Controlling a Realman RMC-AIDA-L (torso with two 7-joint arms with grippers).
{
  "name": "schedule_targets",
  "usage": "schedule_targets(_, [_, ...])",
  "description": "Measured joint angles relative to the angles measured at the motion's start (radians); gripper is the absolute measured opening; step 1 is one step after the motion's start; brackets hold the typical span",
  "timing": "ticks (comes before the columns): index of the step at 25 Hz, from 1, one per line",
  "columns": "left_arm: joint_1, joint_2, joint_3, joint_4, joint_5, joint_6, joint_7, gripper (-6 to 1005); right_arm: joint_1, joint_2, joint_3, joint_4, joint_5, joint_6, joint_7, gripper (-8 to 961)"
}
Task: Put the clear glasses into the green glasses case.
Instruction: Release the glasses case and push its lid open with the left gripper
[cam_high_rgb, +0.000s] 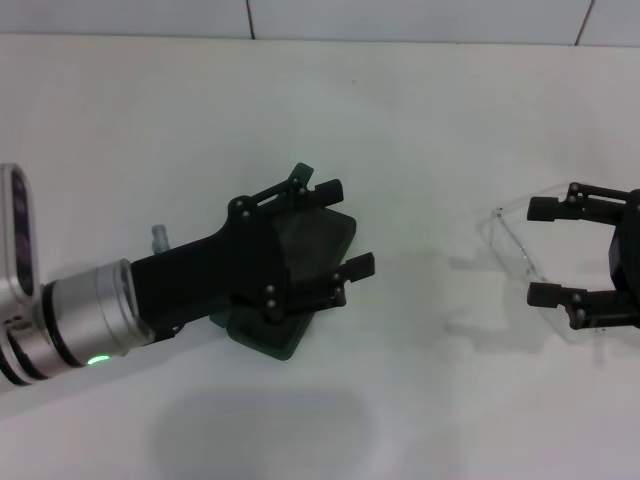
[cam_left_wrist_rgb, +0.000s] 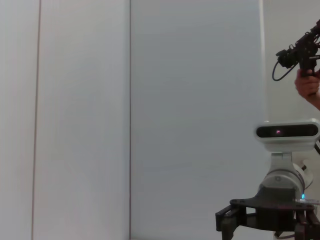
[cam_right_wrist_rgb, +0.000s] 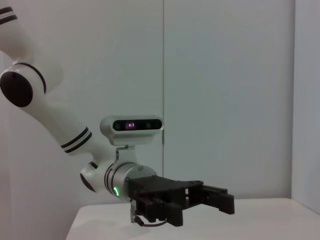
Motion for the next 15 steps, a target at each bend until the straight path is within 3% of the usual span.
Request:
schedule_targets(3, [0.004,0.013,0.001,0.000,0.002,0.021,-0.004,791,0.000,0.001,0.001,0.000,0.000,-0.005,-0.001,809])
schedule_targets(6, [0.019,0.047,0.000,0.001,0.002,0.071,-0.015,790,-0.003,0.001,0.009,-0.001,0.001,-0.014,-0.001,809])
schedule_targets(10, [0.026,0.068,0.000,0.000,-0.002,0.079,-0.035,791,-0.013,0.001,0.022,-0.009,0.000,-0.032,-0.002,808])
schedule_targets(15, [0.023,0.074,-0.023,-0.008,-0.011,0.029,-0.106,789,-0.014,0.004,0.023,-0.009,0.000,-0.032,-0.002,807])
